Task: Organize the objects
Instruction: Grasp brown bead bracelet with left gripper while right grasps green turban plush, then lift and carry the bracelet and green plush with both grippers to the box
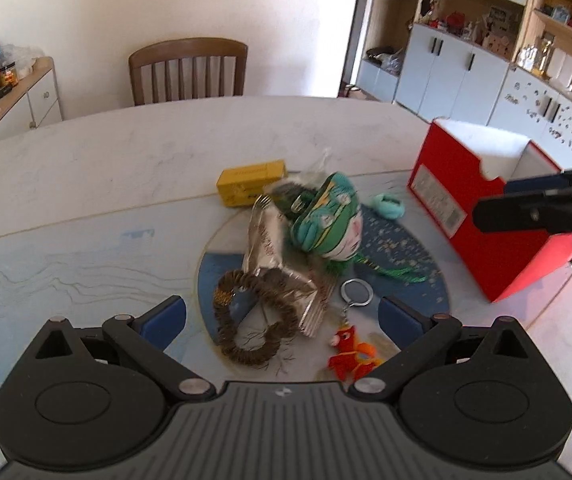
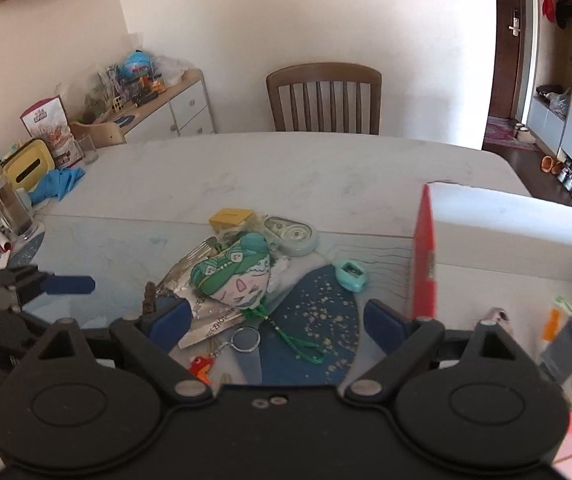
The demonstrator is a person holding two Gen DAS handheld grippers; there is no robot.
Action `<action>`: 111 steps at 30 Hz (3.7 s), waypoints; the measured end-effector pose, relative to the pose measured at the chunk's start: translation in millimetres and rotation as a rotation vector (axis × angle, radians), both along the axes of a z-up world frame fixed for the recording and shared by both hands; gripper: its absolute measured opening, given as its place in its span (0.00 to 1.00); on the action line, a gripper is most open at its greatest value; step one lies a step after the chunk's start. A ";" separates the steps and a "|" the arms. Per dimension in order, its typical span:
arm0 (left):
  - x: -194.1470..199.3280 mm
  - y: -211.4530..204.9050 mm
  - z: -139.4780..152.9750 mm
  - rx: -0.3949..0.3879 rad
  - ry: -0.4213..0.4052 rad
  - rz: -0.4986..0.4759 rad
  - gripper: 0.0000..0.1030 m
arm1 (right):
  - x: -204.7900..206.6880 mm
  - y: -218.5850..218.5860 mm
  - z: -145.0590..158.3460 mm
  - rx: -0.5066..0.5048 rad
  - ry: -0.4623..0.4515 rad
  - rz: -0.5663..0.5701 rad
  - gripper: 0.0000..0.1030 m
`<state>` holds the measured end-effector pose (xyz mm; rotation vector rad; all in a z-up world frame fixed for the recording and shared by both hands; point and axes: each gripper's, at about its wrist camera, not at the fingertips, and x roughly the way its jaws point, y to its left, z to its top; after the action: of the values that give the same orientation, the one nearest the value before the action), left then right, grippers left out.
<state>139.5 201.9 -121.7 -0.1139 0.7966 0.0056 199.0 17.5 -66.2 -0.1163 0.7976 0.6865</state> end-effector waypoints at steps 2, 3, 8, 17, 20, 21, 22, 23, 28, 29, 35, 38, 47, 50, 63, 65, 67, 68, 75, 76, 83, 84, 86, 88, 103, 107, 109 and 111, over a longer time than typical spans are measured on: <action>3.2 0.5 -7.7 -0.012 0.009 -0.003 1.00 | 4.4 7.9 -4.6 -0.008 0.000 0.003 0.90; 4.4 0.2 -11.1 -0.013 0.011 -0.003 1.00 | 6.7 11.4 -7.1 -0.013 0.004 0.005 0.90; 8.1 -1.4 -22.2 0.010 0.008 0.001 0.99 | 19.3 30.4 -15.7 -0.008 0.013 0.006 0.90; 12.2 -2.2 -30.3 0.011 0.013 -0.007 0.78 | 42.6 68.5 -39.7 -0.031 0.088 0.010 0.89; 13.5 -4.1 -32.3 0.018 0.018 -0.017 0.67 | 46.0 77.0 -48.0 -0.049 0.103 0.019 0.88; 13.7 -4.5 -33.1 0.016 0.020 -0.018 0.66 | 46.8 79.1 -49.9 -0.054 0.104 0.022 0.88; 13.7 -4.2 -33.8 0.015 0.020 -0.018 0.64 | 47.8 80.4 -51.8 -0.058 0.108 0.024 0.87; 14.5 -3.9 -34.4 0.014 0.022 -0.016 0.63 | 48.3 82.0 -53.3 -0.062 0.111 0.027 0.87; 18.5 -3.8 -39.4 0.011 0.037 -0.024 0.50 | 48.7 88.5 -59.3 -0.073 0.112 0.040 0.84; 19.1 -3.8 -39.9 0.009 0.039 -0.025 0.45 | 48.2 90.3 -60.1 -0.077 0.110 0.047 0.83; 18.7 -5.7 -39.2 0.017 0.029 -0.037 0.32 | 45.9 97.9 -62.0 -0.091 0.104 0.083 0.74; 18.7 -5.9 -38.8 0.020 0.036 -0.041 0.24 | 45.5 99.1 -61.8 -0.094 0.103 0.094 0.68; 16.0 -6.3 -27.4 0.028 0.033 -0.032 0.10 | 43.3 91.0 -55.7 -0.059 0.106 0.071 0.59; 12.3 -4.7 -19.9 0.024 0.023 -0.024 0.10 | 41.6 84.2 -50.1 -0.039 0.106 0.058 0.58; -7.0 -3.4 34.5 -0.030 -0.035 -0.008 0.10 | 17.8 40.8 -9.5 0.011 0.095 0.068 0.57; -10.0 -7.8 43.9 -0.035 -0.041 -0.020 0.10 | 15.0 31.7 -1.8 0.015 0.097 0.069 0.57; -11.5 -12.1 53.5 -0.045 -0.047 -0.032 0.10 | 12.9 20.8 6.5 0.020 0.103 0.069 0.57; -12.1 -14.6 58.9 -0.052 -0.048 -0.041 0.10 | 11.7 15.4 10.6 0.022 0.102 0.068 0.57; -4.6 -43.7 88.8 -0.048 -0.063 -0.117 0.10 | 12.2 -28.6 42.7 0.038 0.082 0.045 0.57; -2.6 -50.0 92.2 -0.043 -0.070 -0.131 0.10 | 13.0 -35.0 46.7 0.036 0.073 0.044 0.57; 18.5 -100.2 106.5 -0.018 -0.089 -0.233 0.10 | 22.3 -78.1 62.9 0.005 0.026 0.003 0.57; 22.8 -107.7 107.9 -0.017 -0.090 -0.248 0.10 | 24.9 -86.1 64.9 0.005 0.020 -0.003 0.57; 32.2 -122.5 110.0 -0.016 -0.088 -0.272 0.10 | 30.4 -101.4 68.0 0.001 0.012 -0.026 0.57; 40.7 -138.2 110.3 -0.015 -0.085 -0.294 0.10 | 36.2 -115.5 68.9 -0.003 0.006 -0.050 0.57; 115.7 -245.4 84.4 0.011 -0.007 -0.381 0.10 | 99.0 -197.4 48.8 -0.038 -0.004 -0.163 0.57; 136.0 -265.8 71.5 0.029 0.024 -0.384 0.10 | 113.3 -212.7 33.7 -0.050 0.015 -0.164 0.57; 148.0 -273.0 65.4 0.027 0.048 -0.375 0.10 | 121.1 -217.9 23.6 -0.055 0.032 -0.162 0.57; 159.6 -281.0 57.2 0.036 0.069 -0.369 0.10 | 129.2 -221.9 12.3 -0.061 0.055 -0.162 0.57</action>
<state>299.1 -79.2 -64.4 0.0694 0.8771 -0.3261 328.2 -204.4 -53.9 -0.0875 0.8710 0.5139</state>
